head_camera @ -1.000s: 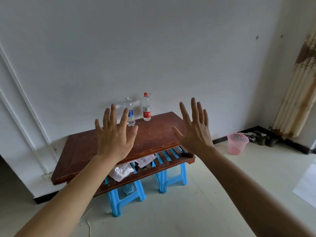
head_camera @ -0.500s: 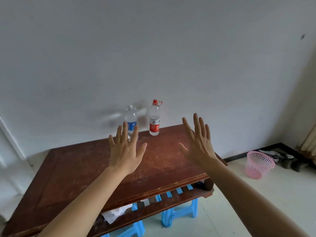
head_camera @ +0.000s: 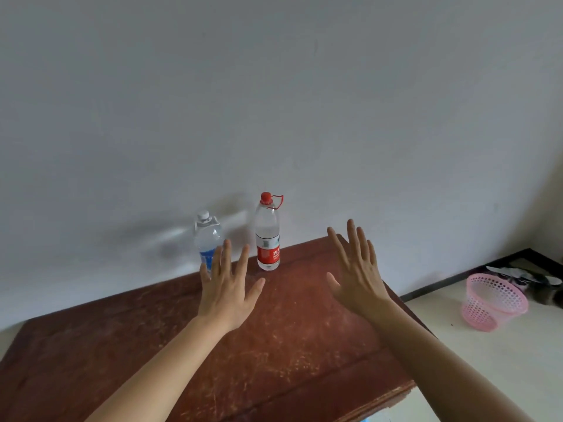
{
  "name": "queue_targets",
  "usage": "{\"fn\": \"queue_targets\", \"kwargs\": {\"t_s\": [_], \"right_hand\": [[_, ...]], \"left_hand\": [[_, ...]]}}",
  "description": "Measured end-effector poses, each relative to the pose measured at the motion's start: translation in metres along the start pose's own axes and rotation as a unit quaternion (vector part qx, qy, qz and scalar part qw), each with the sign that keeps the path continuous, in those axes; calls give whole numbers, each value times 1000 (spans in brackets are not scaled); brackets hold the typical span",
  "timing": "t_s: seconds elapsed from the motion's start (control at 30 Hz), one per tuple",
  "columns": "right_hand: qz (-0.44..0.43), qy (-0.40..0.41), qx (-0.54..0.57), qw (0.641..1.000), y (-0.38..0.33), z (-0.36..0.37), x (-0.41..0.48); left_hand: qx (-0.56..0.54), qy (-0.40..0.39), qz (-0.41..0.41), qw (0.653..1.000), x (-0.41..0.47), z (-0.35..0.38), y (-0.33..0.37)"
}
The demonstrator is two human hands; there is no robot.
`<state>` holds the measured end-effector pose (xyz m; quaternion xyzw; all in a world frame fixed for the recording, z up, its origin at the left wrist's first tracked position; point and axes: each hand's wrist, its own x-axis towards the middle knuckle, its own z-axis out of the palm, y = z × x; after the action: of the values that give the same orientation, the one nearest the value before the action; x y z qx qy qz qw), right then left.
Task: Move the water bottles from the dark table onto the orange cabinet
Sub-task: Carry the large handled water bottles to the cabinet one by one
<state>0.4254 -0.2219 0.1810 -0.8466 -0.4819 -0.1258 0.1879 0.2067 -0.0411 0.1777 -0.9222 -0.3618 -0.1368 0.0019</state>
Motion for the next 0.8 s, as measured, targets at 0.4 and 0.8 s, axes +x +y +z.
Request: {"fn": "queue_targets", "kwargs": {"t_s": [0.4,0.8], "right_hand": [[-114,-67,107,985,31,74,222],[-123,-160,165,965,-29,139,281]], "left_hand": [[22,-31,-139,990,124,61,12],[63,19,-130,989,138,85,-51]]}}
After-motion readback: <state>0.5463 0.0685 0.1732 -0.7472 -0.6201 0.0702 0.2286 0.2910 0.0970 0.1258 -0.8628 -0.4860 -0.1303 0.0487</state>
